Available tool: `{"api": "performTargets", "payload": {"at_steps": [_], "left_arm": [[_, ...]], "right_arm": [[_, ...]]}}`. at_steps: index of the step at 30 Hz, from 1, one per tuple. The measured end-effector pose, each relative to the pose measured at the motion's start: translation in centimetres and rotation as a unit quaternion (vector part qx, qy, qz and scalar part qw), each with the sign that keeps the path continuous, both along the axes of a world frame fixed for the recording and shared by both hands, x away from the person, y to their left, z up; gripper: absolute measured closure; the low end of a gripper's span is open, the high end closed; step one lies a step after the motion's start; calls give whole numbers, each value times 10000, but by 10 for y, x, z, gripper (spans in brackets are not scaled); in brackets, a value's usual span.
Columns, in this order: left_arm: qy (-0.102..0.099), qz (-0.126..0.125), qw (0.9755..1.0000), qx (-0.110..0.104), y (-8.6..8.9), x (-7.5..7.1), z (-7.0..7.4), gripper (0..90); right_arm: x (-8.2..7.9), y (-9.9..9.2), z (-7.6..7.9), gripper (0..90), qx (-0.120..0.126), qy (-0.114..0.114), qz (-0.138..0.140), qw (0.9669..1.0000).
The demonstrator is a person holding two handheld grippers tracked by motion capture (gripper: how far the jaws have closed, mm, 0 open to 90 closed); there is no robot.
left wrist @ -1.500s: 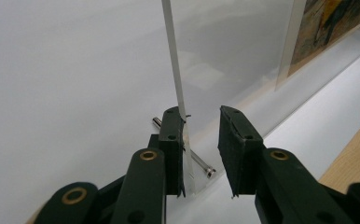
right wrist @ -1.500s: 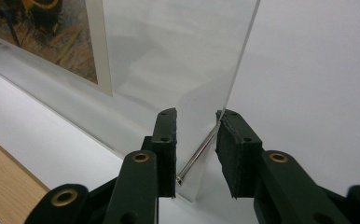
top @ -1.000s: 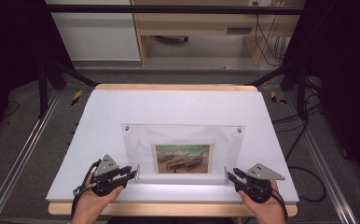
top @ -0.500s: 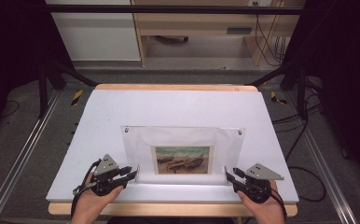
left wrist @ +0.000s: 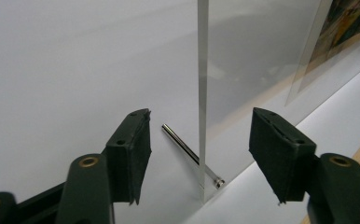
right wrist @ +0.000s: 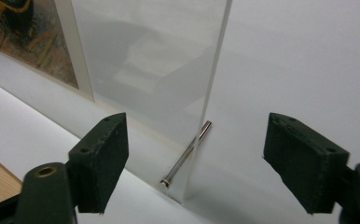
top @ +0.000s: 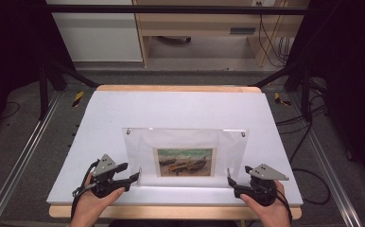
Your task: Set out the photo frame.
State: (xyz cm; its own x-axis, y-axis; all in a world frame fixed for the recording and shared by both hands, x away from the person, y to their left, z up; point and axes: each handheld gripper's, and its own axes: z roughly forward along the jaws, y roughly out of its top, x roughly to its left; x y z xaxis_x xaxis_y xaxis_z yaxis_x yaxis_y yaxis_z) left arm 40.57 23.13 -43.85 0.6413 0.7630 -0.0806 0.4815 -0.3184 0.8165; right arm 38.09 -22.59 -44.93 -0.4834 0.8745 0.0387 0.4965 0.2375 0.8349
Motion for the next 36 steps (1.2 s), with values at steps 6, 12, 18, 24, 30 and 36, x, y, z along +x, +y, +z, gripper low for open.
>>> {"api": "performTargets", "payload": {"at_steps": [6,12,18,24,30,36], "left_arm": [[-66,-31,9999,-96,-2,0,1,206],[-90,-27,9998,-165,1,0,3,112],[-118,35,9996,-235,11,0,4,94],[-170,120,9995,-253,23,1,6,92],[-254,226,9992,-217,35,1,7,82],[-317,457,9983,-154,47,3,6,76]], "right_arm": [[-1,-5,1,109,30,-13,-89,10000],[-5,-13,1,72,-1,-33,-173,9998],[-9,-25,2,71,31,-99,-258,9996],[-15,-37,3,87,85,-165,-506,9985],[-17,-47,6,120,24,-318,-891,9955],[-15,-52,4,136,-145,-289,-1155,9928]]}}
